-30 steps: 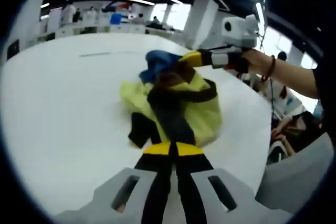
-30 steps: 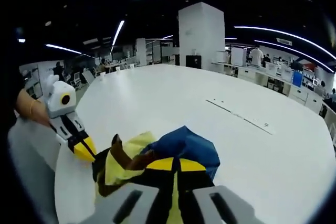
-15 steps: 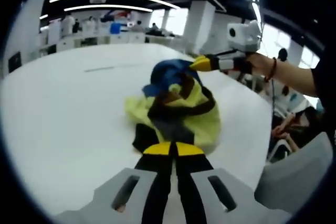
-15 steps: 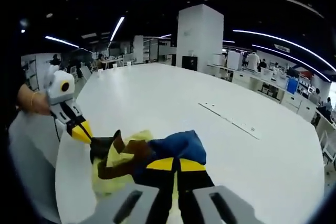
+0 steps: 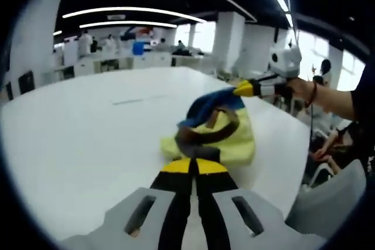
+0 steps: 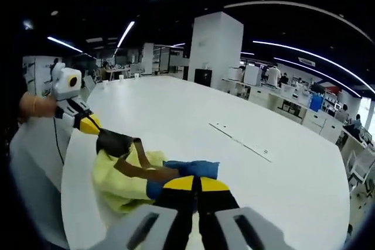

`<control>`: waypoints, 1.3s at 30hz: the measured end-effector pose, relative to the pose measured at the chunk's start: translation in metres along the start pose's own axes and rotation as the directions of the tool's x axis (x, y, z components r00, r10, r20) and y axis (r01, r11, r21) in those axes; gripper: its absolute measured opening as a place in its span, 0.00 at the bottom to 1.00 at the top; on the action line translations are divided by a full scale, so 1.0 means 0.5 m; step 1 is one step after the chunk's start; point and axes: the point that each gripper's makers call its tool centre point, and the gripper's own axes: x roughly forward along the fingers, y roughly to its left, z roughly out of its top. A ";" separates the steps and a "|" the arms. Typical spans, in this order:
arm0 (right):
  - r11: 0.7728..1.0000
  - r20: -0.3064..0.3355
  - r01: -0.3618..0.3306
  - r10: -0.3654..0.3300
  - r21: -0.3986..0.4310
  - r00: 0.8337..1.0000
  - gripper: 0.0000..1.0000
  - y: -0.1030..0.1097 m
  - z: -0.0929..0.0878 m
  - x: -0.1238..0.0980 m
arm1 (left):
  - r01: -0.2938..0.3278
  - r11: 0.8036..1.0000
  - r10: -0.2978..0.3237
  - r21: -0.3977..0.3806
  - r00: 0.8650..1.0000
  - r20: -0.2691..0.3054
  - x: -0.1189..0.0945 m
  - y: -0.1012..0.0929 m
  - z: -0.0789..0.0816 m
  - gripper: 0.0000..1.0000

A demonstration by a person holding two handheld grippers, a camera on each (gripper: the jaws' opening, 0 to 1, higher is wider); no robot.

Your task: Fold the garment on the visible template until the final outline fits inside the template.

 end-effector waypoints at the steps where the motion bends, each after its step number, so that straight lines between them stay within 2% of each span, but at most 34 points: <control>1: 1.000 0.004 0.004 -0.004 0.002 1.000 0.00 -0.002 0.002 -0.002 | -0.003 1.000 0.003 0.006 1.000 0.002 -0.001 0.003 0.005 0.00; 15: 0.990 0.098 0.104 -0.113 0.091 0.989 0.00 -0.063 0.064 -0.032 | -0.038 0.997 0.033 0.074 0.997 0.070 -0.023 0.060 0.112 0.00; 21: 0.981 0.112 0.151 -0.165 0.117 0.980 0.00 -0.090 0.086 -0.027 | -0.068 0.993 0.059 0.097 0.994 0.089 -0.011 0.096 0.154 0.00; 27: 0.965 0.106 0.193 -0.214 0.175 0.971 0.00 -0.130 0.092 0.004 | -0.093 0.988 0.080 0.125 0.992 0.102 0.031 0.134 0.197 0.00; 32: 0.951 0.098 0.225 -0.249 0.212 0.963 0.00 -0.168 0.086 0.027 | -0.096 0.987 0.086 0.129 0.993 0.085 0.074 0.166 0.205 0.00; 39: 0.925 0.083 0.248 -0.282 0.288 0.956 0.00 -0.217 0.066 0.061 | -0.120 0.990 0.114 0.072 0.990 0.078 0.130 0.214 0.206 0.00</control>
